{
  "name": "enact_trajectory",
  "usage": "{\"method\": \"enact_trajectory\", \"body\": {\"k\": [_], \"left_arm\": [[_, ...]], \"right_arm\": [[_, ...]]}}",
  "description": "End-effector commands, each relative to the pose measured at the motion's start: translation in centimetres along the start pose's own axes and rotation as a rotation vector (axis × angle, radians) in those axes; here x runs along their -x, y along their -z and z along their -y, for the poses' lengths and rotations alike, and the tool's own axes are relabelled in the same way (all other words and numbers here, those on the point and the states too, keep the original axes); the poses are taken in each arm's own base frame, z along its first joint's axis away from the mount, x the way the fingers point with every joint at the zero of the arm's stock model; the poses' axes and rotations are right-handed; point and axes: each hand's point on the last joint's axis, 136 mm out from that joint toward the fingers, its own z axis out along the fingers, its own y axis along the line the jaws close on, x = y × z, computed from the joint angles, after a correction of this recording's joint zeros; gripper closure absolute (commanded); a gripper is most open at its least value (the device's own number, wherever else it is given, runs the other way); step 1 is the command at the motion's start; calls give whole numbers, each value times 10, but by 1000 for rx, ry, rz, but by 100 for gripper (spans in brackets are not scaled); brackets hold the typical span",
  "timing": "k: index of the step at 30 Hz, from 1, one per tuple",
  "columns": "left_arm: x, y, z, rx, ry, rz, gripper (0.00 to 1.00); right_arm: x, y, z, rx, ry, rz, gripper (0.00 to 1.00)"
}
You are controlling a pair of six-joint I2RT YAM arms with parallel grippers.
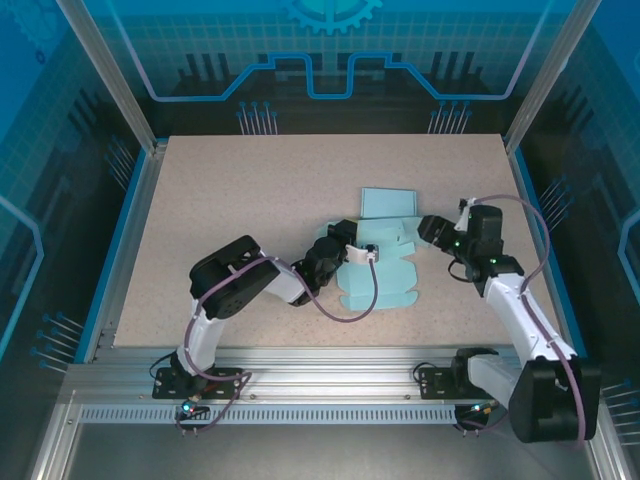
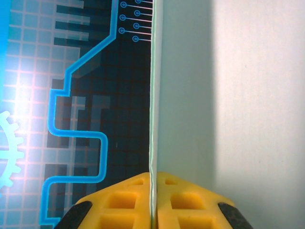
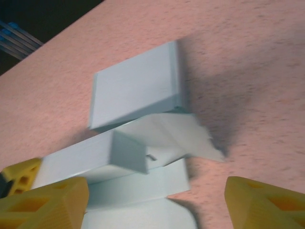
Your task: Fold the paper box
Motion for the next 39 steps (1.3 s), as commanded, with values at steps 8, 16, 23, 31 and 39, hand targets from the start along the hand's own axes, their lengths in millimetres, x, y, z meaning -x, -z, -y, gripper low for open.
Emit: {"method": "enact_trajectory", "body": {"k": [8,16,23,31,39], "left_arm": [[9,7,8,10,-49,54,90],[10,6,10,13,-62,55,90],[3,-2,16,19,-76,17,89],[-2,-5,18,19,-76,3,89],[-4,-7,19,21,-85,-4,89]], "right_arm": [[41,-77,44,-16,-65,-172,44],[22,-143,41,137,-125,-348,57],[-8,-127,28,182,-148,-360,56],[-43,-110,11,150,-106,-371,55],[-62,-90,12,92,-100,-352,54]]}}
